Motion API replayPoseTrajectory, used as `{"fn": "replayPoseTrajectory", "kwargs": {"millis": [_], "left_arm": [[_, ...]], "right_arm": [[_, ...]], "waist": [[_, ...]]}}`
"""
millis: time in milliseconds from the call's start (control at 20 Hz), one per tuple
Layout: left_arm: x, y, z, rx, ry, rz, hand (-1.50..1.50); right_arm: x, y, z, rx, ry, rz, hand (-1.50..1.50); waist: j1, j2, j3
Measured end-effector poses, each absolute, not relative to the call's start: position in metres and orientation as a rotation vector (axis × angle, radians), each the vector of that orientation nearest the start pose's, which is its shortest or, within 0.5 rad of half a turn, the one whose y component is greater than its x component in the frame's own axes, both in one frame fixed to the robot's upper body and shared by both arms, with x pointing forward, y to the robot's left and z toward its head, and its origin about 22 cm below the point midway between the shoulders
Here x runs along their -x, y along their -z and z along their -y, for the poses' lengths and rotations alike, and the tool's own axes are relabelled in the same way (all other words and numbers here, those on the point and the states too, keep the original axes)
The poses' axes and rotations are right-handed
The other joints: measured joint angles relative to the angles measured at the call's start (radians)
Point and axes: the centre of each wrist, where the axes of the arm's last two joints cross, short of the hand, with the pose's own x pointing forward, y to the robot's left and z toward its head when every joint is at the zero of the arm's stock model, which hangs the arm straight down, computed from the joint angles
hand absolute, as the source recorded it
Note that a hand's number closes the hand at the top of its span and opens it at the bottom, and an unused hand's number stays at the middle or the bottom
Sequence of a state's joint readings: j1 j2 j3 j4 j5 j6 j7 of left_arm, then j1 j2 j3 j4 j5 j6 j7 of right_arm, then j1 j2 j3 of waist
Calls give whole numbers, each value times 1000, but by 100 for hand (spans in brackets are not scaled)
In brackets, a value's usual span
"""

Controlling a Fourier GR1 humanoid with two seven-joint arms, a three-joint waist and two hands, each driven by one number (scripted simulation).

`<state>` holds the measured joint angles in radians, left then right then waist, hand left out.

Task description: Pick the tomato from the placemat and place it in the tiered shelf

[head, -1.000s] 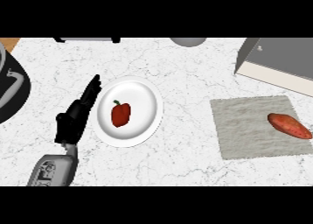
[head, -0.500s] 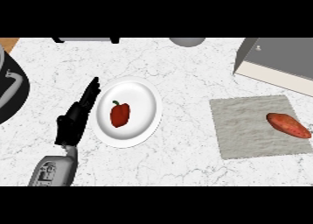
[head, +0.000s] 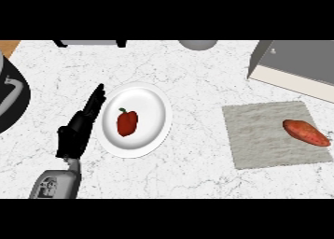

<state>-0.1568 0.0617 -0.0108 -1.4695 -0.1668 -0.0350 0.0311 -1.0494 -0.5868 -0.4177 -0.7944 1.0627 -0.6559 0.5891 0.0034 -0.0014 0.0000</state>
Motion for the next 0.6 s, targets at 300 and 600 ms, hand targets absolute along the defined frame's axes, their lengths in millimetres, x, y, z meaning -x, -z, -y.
{"fn": "replayPoseTrajectory", "kwargs": {"millis": [300, 600], "left_arm": [[-285, -19, -225, -112, 256, 1571, 0], [-283, -14, -223, -113, 256, 1575, 0]], "right_arm": [[-413, -283, 370, 1540, 441, 1433, -150], [-395, -318, 377, 1469, 648, 1547, -150]], "waist": [[1, 2, 0], [-4, -1, 0]]}}
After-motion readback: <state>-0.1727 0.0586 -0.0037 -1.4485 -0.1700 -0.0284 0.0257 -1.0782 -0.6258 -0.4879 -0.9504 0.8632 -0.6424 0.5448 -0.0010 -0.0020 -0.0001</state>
